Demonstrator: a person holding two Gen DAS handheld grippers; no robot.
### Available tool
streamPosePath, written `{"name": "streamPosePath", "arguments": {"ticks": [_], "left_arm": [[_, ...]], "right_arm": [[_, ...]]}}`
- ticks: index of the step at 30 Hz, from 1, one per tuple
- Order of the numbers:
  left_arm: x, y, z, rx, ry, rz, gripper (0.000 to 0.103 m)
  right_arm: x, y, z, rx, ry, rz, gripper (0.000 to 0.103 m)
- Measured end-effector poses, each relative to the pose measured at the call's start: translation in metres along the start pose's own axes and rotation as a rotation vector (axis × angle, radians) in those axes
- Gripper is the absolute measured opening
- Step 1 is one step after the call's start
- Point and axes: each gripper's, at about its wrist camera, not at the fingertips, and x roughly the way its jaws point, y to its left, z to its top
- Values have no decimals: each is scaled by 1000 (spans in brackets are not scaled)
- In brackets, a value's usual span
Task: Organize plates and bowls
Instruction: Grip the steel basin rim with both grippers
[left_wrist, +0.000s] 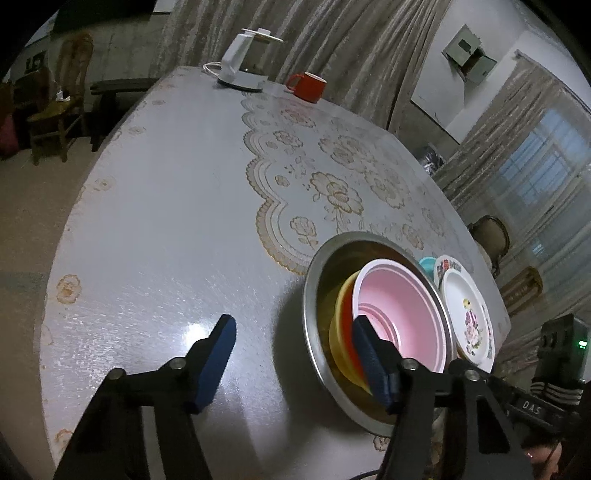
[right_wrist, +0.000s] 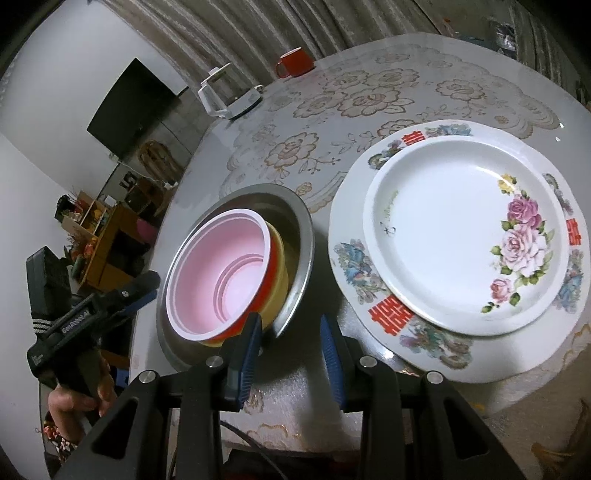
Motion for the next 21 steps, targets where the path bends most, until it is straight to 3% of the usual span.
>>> {"name": "streamPosePath", "arguments": {"ticks": [7,16,21], "left_arm": [[13,-1,-3,34,44,-42,49],[17,8,0,51,94,-108,49],[17,13,0,36,114,-148,49]], "right_arm": [[11,7,1,-22,-4,-27,32],[18,6,3,-22,-22,-26,32],[19,-3,-1,14,-23,38,32]]}}
